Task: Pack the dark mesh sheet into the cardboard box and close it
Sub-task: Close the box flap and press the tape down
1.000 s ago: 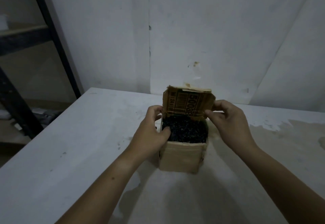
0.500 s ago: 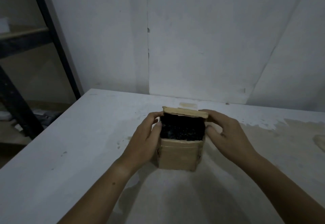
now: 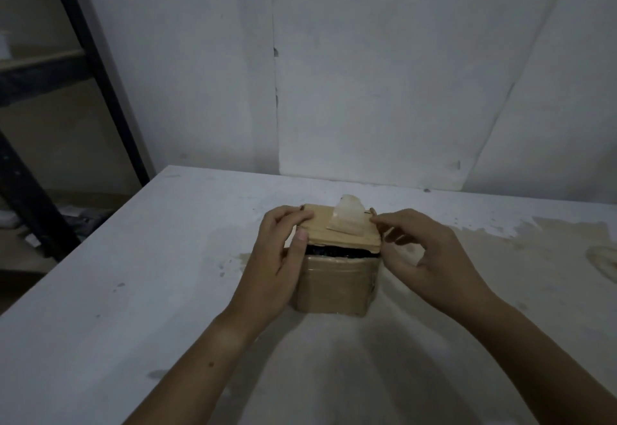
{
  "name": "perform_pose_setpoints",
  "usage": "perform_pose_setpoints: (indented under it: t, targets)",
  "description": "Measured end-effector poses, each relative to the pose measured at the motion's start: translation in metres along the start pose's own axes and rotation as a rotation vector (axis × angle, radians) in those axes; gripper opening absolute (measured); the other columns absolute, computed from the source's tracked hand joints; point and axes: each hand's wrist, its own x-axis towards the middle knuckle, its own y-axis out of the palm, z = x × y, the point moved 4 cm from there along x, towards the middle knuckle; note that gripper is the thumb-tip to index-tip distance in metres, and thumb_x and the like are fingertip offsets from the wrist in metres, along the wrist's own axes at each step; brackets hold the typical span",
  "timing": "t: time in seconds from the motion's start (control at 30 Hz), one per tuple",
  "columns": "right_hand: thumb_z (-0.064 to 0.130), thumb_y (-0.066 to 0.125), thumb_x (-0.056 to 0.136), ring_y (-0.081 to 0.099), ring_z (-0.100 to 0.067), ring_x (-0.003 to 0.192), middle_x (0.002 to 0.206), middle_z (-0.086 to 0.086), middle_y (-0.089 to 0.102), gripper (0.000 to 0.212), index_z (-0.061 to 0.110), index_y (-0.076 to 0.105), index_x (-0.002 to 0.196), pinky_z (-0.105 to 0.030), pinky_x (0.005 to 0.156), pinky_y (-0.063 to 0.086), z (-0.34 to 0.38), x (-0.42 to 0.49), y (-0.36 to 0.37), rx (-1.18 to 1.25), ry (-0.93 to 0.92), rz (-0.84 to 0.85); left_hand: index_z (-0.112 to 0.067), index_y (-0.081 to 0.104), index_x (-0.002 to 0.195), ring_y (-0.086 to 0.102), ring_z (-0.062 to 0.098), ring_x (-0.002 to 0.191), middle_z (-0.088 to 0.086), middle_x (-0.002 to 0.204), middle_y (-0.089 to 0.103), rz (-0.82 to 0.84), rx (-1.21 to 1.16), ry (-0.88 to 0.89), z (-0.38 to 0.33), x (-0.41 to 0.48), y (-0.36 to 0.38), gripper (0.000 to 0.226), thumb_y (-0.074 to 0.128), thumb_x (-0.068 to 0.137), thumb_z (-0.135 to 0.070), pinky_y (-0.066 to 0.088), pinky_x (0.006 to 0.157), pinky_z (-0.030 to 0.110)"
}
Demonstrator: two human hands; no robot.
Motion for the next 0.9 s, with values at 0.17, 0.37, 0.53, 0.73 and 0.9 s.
perform_pose_setpoints:
  t: [0.17, 0.37, 0.53, 0.73, 0.9]
  targets:
    - [0.016, 0.069, 0.085, 0.064, -0.006, 0.092, 0.1, 0.015, 0.066, 0.024, 0.024, 0.07, 0.107, -0.033, 0.077, 0.055, -0.002, -0.006, -0.002, 0.034, 0.05, 0.018, -0.029, 0.057, 0.133, 0.045, 0.002, 0.13, -0.016, 0.134, 0.042, 0.052, 0.032, 0.027, -0.001, -0.003, 0.005, 0.042, 0.044, 0.1, -0.051, 0.045, 0.094, 0.009]
    - [0.035, 0.069, 0.081, 0.059, -0.006, 0.102, 0.111, 0.019, 0.056, 0.021, 0.029, 0.071, 0.101, -0.029, 0.078, 0.054, 0.001, -0.01, 0.006, 0.057, 0.135, 0.029, -0.025, 0.063, 0.125, 0.044, 0.006, 0.134, -0.015, 0.134, 0.043, 0.07, 0.028, 0.022, 0.004, -0.003, 0.002, 0.03, 0.054, 0.099, -0.037, 0.05, 0.099, 0.021]
    - [0.035, 0.071, 0.082, 0.058, -0.004, 0.106, 0.11, 0.017, 0.059, 0.014, 0.024, 0.072, 0.092, -0.029, 0.086, 0.051, 0.004, -0.008, 0.005, 0.006, 0.092, -0.004, -0.029, 0.062, 0.122, 0.044, 0.008, 0.134, -0.017, 0.134, 0.042, 0.091, 0.076, 0.04, 0.002, 0.001, -0.001, 0.034, 0.049, 0.096, -0.048, 0.052, 0.099, 0.029]
    - [0.022, 0.073, 0.082, 0.06, -0.007, 0.105, 0.105, 0.012, 0.066, 0.003, 0.021, 0.072, 0.084, -0.038, 0.092, 0.051, 0.004, -0.011, 0.013, 0.03, 0.046, -0.016, -0.033, 0.06, 0.118, 0.043, 0.01, 0.137, -0.019, 0.137, 0.041, 0.06, 0.119, 0.113, 0.003, -0.005, 0.004, 0.022, 0.048, 0.101, -0.041, 0.044, 0.101, 0.016]
    - [0.039, 0.069, 0.081, 0.054, 0.001, 0.114, 0.117, 0.016, 0.063, 0.021, 0.024, 0.071, 0.095, -0.018, 0.097, 0.043, 0.01, -0.02, 0.012, 0.012, 0.09, 0.005, -0.028, 0.061, 0.121, 0.042, 0.011, 0.138, -0.016, 0.142, 0.041, 0.071, 0.082, 0.114, 0.004, -0.008, 0.004, 0.025, 0.048, 0.102, -0.039, 0.046, 0.103, 0.023]
